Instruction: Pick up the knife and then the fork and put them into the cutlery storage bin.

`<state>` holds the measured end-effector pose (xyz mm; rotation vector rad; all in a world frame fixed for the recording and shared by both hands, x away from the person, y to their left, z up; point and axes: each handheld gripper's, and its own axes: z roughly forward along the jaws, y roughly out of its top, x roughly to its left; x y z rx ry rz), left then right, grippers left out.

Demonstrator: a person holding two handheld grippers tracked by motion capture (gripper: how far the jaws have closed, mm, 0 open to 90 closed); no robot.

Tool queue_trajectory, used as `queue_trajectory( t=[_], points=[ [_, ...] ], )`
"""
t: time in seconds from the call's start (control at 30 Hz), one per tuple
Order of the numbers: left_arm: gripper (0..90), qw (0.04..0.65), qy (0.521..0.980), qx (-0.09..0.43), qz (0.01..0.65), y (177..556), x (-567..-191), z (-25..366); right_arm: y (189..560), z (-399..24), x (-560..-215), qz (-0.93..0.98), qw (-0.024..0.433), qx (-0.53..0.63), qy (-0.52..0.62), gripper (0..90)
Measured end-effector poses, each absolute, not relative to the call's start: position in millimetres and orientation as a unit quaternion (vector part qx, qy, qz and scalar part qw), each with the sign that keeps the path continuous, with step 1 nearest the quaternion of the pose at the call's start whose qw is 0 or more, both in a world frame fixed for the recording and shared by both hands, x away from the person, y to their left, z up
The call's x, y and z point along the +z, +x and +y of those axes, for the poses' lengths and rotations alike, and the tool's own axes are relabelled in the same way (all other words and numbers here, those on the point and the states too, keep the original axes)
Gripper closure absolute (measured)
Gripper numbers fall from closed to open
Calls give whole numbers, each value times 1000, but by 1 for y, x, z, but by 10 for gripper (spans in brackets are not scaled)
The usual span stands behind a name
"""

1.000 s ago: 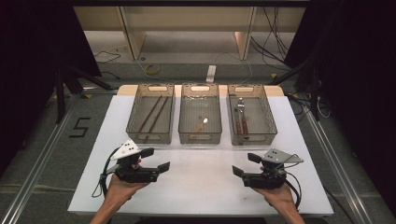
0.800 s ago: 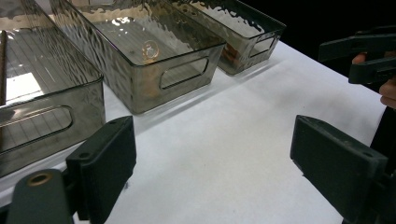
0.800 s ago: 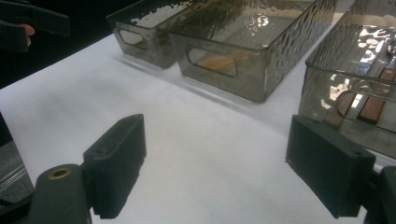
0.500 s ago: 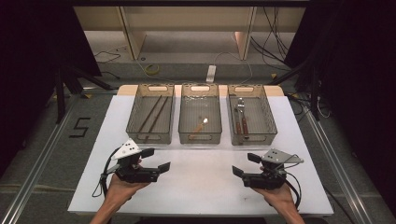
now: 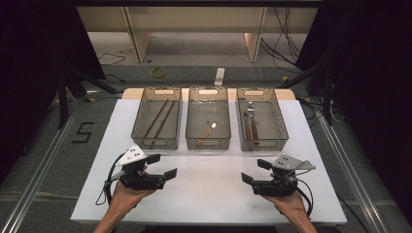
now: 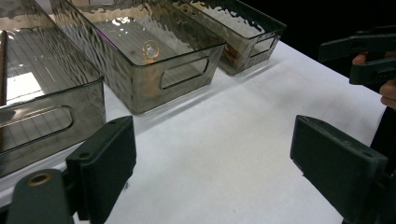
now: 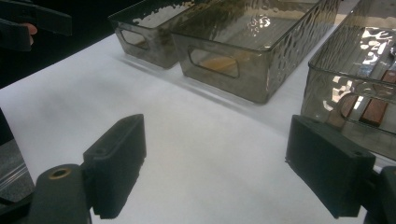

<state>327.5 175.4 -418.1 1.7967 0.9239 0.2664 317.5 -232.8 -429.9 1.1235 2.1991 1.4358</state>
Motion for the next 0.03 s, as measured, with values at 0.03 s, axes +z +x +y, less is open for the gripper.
queue_trajectory(
  t=[0.03],
  points=[
    [139,524,751,111,386,327,-418,176,317,-233,-430,762,142,498,389,206]
  ],
)
